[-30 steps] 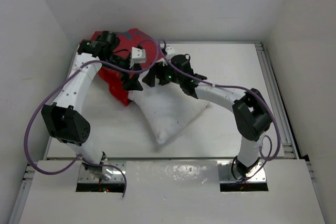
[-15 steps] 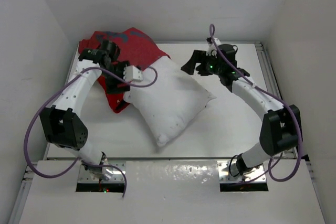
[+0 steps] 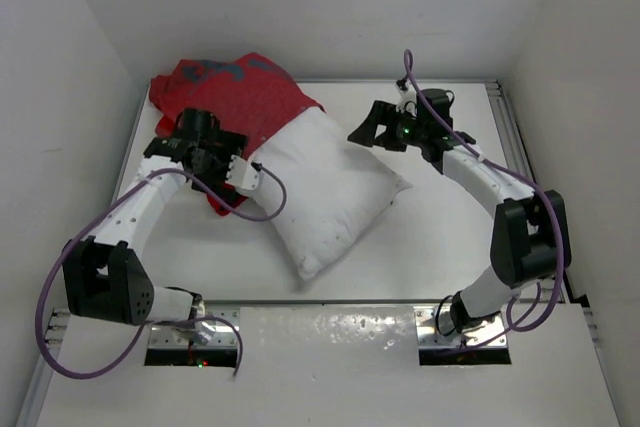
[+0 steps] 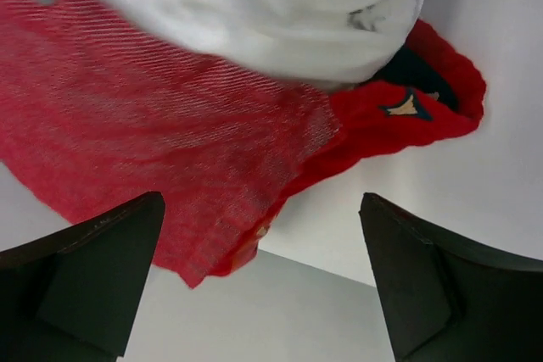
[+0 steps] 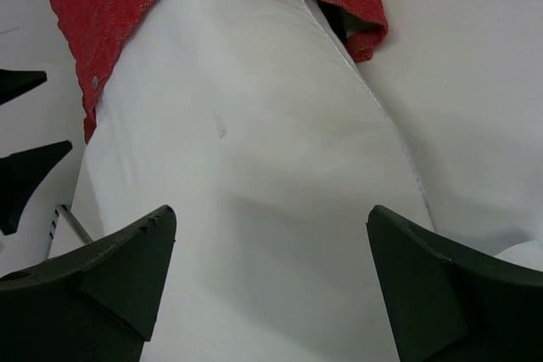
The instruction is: Put the pillow into the pillowcase
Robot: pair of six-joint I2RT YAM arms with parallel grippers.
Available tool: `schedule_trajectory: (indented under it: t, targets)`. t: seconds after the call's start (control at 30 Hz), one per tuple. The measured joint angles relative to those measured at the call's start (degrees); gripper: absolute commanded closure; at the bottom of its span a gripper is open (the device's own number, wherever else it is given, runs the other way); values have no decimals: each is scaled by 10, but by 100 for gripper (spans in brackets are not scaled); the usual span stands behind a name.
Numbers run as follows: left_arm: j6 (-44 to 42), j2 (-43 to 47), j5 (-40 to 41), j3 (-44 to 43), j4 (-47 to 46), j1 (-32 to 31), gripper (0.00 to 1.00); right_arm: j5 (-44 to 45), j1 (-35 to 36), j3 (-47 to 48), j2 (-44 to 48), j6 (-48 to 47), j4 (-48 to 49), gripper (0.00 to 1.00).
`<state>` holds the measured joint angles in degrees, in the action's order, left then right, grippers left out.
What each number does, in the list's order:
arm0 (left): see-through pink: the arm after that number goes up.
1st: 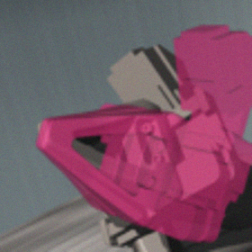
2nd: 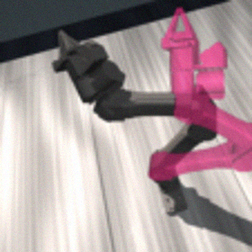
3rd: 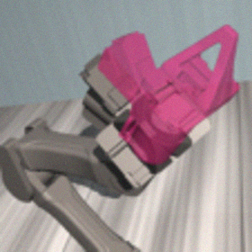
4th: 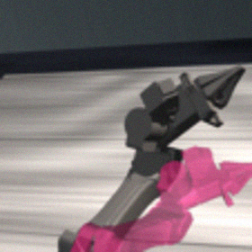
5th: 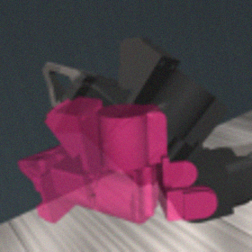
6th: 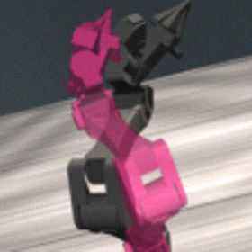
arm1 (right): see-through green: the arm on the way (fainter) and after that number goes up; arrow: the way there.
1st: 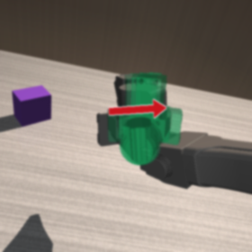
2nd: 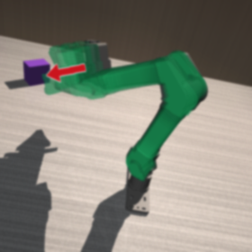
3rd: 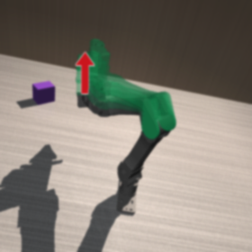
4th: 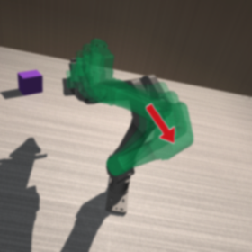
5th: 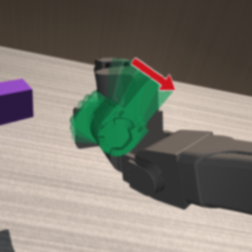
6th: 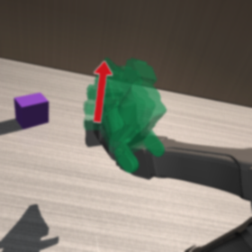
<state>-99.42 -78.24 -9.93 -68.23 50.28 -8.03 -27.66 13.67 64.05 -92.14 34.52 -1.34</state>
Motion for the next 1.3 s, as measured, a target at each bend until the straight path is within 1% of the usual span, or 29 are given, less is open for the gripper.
schedule_trajectory:
  t: [0.07, 0.17, 0.3, 0.37, 0.43, 0.47, 0.5, 0.53, 0.57, 0.6, 0.63, 0.73, 0.83, 0.9, 0.97, 1.0, 1.03, 1.07, 1.1, 1.13, 1.17, 1.23, 1.27, 1.3]
  targets:
    - [-32, 9, -10, 44, -39, 12, 0, -5, -1, -11, 0, 2, 12, 8]
    - [-79, 9, -24, 97, -73, 34, 0, -15, -6, -28, 0, 5, 24, 8]
    - [-101, -6, -29, 111, -118, 34, 1, -31, -24, -46, 1, 12, 36, 8]
    - [-101, -18, -29, 111, -147, 23, 4, -41, -38, -56, 1, 16, 44, 8]
    - [-99, -33, -29, 111, -167, 12, 15, -49, -50, -68, 2, 19, 53, 8]
    - [-98, -39, -28, 111, -174, 7, 23, -54, -56, -75, 2, 20, 58, 8]
    - [-96, -45, -27, 111, -179, 3, 42, -57, -61, -82, 2, 21, 61, 8]
    - [-90, -49, -26, 114, -186, 1, 51, -58, -65, -90, 2, 21, 64, 8]
    - [-90, -51, -24, 119, -194, -2, 60, -59, -69, -100, 2, 21, 64, 4]
    - [-86, -52, -22, 125, -200, -3, 83, -59, -71, -107, 2, 21, 63, 1]
    - [-81, -52, -18, 132, -206, -5, 99, -59, -75, -115, 2, 20, 60, 1]
    - [-77, -54, -4, 155, -225, -11, 100, -70, -89, -123, -12, 18, 57, 1]
    - [-37, -57, -1, 145, -210, -19, 100, -98, -108, -118, -55, 9, 55, 1]
    - [8, -66, -16, 99, -167, -25, 100, -121, -113, -101, -88, -13, 33, 1]
    - [68, -85, -57, 8, -101, -30, 100, -139, -100, -79, -111, -48, 4, 2]
    - [93, -93, -83, -43, -75, -32, 100, -147, -84, -71, -114, -66, -6, 6]
    - [114, -97, -104, -87, -56, -35, 100, -156, -66, -65, -114, -78, -11, 16]
    - [136, -99, -125, -136, -35, -38, 100, -169, -43, -57, -112, -91, -14, 23]
    - [154, -99, -142, -171, -23, -42, 100, -184, -19, -48, -112, -98, -16, 33]
    - [177, -98, -159, -208, -1, -45, 100, -201, 5, -40, -111, -95, -11, 57]
    - [196, -98, -172, -237, 17, -48, 100, -217, 24, -34, -110, -86, 2, 67]
    - [235, -98, -202, -275, 41, -52, 100, -240, 56, -30, -106, -44, 49, 83]
    - [250, -98, -212, -289, 50, -55, 100, -253, 63, -30, -104, -15, 82, 100]
    - [267, -99, -222, -306, 59, -59, 100, -266, 68, -30, -104, 36, 130, 100]
